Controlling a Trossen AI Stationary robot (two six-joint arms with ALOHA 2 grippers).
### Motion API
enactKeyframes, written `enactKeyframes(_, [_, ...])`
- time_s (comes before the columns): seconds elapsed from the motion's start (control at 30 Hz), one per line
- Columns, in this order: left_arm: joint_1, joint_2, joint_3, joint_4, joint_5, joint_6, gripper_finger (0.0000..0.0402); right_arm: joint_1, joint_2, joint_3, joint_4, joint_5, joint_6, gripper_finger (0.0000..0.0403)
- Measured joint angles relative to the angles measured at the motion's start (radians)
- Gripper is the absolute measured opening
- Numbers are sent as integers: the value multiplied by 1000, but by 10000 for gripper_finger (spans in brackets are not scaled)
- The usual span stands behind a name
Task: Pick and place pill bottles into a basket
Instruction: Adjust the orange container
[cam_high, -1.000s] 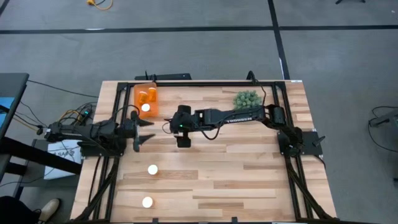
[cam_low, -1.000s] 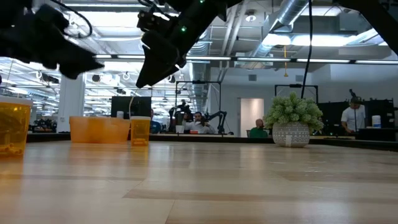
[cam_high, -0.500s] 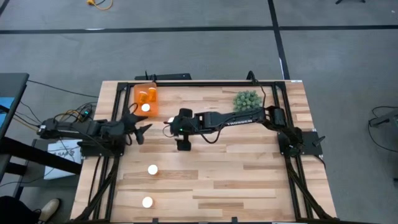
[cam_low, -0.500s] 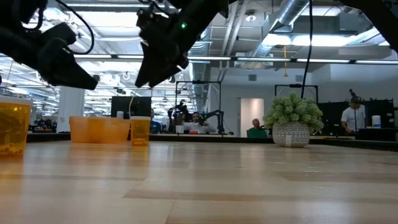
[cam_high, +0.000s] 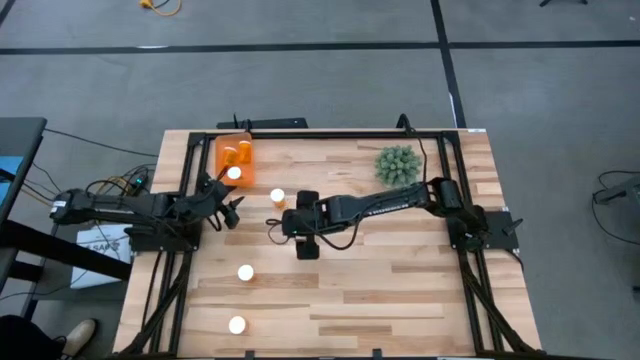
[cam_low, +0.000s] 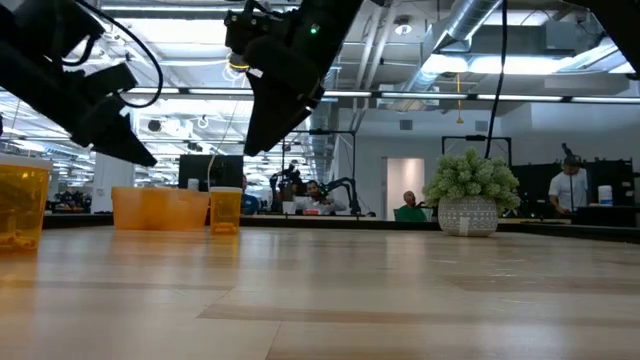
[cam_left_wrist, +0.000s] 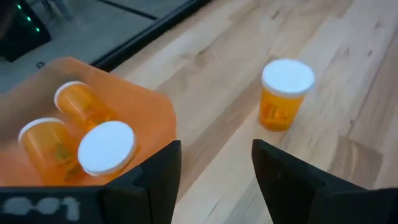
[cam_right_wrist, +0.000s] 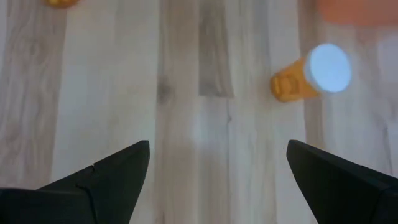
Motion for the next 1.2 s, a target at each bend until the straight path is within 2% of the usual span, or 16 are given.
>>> enactKeyframes(0.33, [123, 65, 0, 32, 123, 68, 219, 16, 0, 0, -17, 27, 2, 372])
enactKeyframes(0.57, [155, 132, 6, 125, 184, 188, 220, 15, 0, 0, 2, 27, 3, 372])
enactKeyframes(0.83, [222, 344, 141, 58, 187, 202, 219, 15, 0, 1, 3, 27, 3, 372])
enactKeyframes(1.03, [266, 539, 269, -59, 183, 204, 219, 15, 0, 27, -10, 28, 3, 372])
enactKeyframes(1.2, [290, 638, 334, -95, 189, 211, 219, 12, 0, 36, -17, 28, 2, 372])
